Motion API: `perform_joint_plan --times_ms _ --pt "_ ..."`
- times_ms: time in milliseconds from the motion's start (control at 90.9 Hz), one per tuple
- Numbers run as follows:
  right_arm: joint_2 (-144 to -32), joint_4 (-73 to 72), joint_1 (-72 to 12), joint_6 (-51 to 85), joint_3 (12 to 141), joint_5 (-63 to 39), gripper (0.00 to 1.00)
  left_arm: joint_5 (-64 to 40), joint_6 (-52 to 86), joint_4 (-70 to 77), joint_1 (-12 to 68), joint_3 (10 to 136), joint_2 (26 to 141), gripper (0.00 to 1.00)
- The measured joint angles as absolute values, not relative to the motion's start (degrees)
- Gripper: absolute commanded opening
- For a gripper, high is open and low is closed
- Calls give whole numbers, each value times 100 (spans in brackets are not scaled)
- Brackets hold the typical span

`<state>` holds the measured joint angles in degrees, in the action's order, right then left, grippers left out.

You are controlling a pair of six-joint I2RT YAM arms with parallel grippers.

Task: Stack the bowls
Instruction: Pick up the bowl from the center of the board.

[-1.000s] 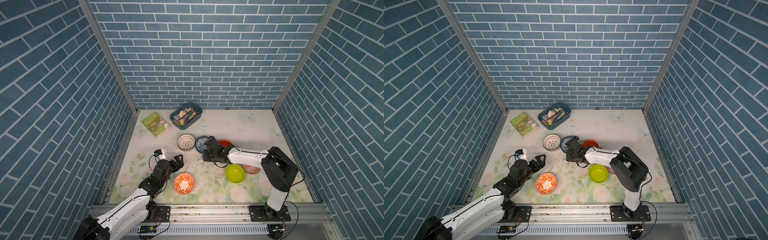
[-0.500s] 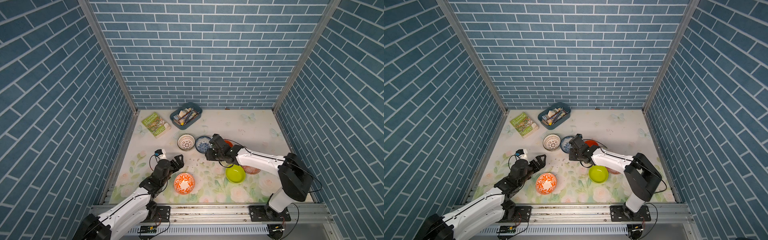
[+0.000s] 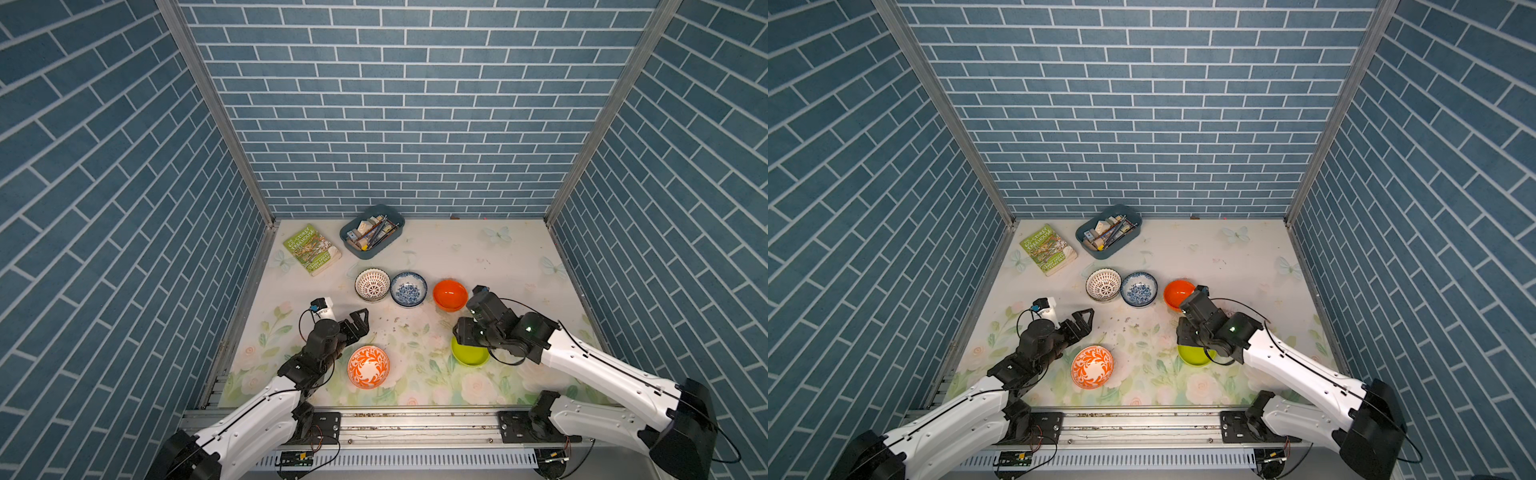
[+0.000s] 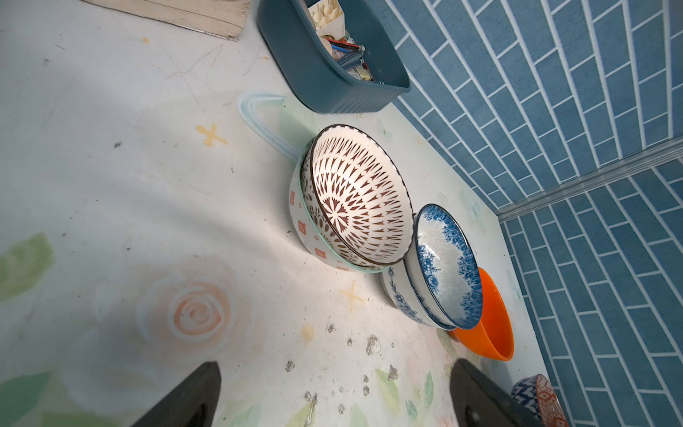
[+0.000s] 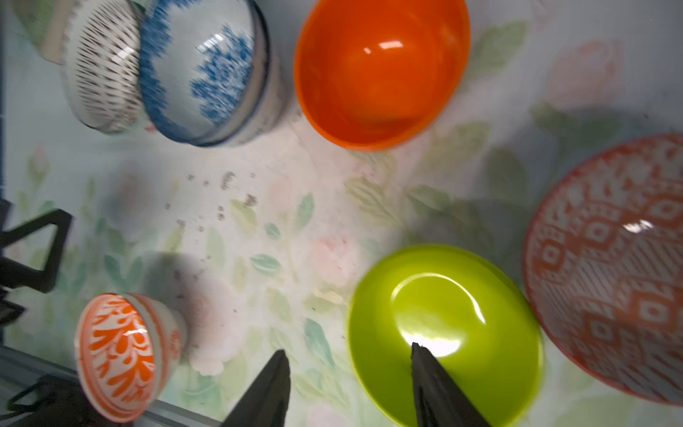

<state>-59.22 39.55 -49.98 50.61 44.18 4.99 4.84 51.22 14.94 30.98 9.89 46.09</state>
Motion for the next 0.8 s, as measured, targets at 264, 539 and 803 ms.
perform_joint_plan --times_ms 264,539,803 --pt "-4827 4482 -4967 5605 3616 539 47 421 5081 1511 3098 969 4654 100" --pt "-4755 4333 -4823 5894 2891 451 48 419 5072 1476 3098 961 4370 100" --pt "-4724 3981 -4733 5937 2847 425 45 419 5070 1409 3098 961 4379 100"
